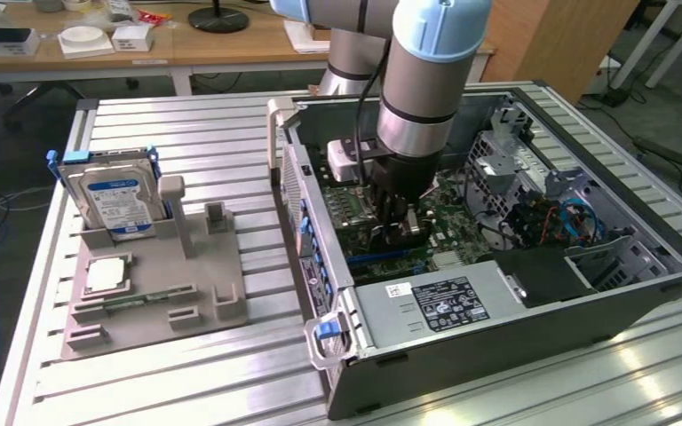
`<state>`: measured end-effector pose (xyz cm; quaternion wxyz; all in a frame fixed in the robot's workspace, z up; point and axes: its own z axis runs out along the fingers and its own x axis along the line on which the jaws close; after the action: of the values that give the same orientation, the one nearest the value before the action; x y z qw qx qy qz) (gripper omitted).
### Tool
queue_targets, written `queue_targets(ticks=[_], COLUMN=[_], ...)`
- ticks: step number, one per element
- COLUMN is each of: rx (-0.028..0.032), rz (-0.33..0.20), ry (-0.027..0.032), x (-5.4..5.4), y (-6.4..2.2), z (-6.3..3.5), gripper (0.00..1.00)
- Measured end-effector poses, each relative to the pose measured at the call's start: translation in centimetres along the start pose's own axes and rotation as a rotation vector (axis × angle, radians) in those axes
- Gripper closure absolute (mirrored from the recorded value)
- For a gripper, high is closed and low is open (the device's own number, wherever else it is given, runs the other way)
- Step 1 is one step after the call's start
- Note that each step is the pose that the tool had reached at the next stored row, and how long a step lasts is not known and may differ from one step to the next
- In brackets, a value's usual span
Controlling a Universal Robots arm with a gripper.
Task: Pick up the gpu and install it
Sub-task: 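Insert the gpu into the slot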
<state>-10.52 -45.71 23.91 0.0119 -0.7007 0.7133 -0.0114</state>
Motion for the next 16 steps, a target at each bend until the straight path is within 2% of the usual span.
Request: queue_targets(ticks=[10, 16], rx=[-0.0001, 0.006], rz=[0.0, 0.0], ry=[0.0003, 0.0002], x=[-0.12, -0.16], y=[0.11, 0.11], z=[0.09, 0.09], gripper=[0.73, 0.73])
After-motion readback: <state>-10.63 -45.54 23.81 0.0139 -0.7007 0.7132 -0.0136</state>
